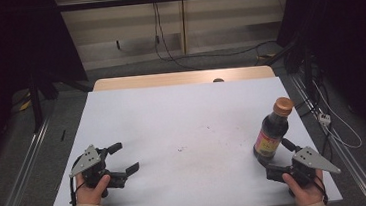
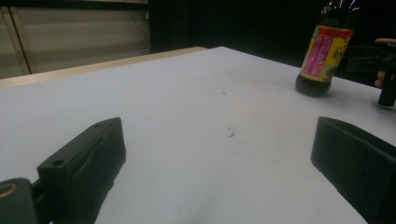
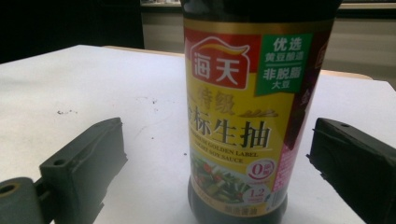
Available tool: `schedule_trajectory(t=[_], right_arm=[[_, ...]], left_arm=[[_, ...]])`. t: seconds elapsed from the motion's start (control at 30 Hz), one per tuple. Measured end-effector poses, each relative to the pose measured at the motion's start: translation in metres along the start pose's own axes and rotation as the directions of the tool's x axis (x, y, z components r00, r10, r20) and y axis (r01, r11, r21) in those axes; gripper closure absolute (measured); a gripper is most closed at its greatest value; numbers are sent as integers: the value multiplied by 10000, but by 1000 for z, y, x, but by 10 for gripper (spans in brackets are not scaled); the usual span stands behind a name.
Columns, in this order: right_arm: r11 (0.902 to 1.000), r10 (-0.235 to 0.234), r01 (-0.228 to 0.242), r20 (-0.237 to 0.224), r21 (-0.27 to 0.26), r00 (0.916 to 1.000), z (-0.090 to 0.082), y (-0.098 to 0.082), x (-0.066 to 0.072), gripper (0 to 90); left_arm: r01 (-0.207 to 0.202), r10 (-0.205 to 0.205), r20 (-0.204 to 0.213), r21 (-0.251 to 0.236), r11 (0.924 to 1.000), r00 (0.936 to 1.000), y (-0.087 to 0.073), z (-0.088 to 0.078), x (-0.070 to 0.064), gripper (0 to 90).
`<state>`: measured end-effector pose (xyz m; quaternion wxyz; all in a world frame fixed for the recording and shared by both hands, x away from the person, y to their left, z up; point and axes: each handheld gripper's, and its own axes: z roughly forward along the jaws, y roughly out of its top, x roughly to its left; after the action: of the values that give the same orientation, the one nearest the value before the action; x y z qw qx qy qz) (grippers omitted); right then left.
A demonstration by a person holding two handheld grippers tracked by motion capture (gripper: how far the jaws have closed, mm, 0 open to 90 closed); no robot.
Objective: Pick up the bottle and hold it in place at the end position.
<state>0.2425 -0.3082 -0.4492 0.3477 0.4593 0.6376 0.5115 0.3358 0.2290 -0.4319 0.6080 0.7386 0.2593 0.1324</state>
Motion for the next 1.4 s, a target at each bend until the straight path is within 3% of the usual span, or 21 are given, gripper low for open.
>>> schedule_trajectory(t=[0.63,0.73,0.87,1.23,1.4], right_arm=[[9999,107,-110,389,69,9992,1,4,-7,38],[9994,276,-282,318,192,9991,3,6,-9,55],[9993,139,-153,385,356,9992,6,10,-8,60],[9989,431,-441,548,158,9976,15,30,-11,144],[9994,340,-341,499,3,9982,17,38,-11,201]], left_arm=[[-4,5,-43,150,9999,10000,-1,-2,1,30],[-107,107,-14,229,9997,9999,-1,0,1,30],[-32,32,28,241,9997,10000,-1,0,1,30],[75,-78,90,256,9996,9999,-2,1,1,31],[110,-113,132,207,9997,9998,-2,0,1,32]])
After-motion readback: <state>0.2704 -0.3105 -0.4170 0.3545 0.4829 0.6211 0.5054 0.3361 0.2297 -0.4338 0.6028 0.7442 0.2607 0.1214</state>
